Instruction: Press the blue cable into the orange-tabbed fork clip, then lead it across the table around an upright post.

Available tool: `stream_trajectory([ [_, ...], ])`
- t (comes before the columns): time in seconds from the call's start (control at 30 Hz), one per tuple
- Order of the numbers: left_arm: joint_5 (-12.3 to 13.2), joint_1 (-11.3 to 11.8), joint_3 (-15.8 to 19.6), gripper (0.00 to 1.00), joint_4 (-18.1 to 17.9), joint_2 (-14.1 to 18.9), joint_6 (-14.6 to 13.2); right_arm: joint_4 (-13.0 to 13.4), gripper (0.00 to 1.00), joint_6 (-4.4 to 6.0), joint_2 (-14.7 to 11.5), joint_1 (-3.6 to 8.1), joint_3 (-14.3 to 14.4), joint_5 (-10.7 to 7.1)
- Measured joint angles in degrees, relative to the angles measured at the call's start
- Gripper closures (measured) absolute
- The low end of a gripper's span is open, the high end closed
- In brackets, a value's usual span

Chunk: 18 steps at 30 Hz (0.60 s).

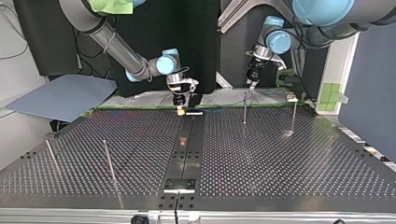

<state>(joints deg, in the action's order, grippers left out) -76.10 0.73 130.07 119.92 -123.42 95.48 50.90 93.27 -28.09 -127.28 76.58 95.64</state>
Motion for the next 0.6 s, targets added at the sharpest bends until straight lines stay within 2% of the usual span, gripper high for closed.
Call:
stream_trajectory([
  [0.6, -0.41, -0.44, -0.43, 0.02, -0.55, -0.71, 0.30, -0.25, 1.00, 0.18, 0.00, 0.00, 0.00, -0.34],
])
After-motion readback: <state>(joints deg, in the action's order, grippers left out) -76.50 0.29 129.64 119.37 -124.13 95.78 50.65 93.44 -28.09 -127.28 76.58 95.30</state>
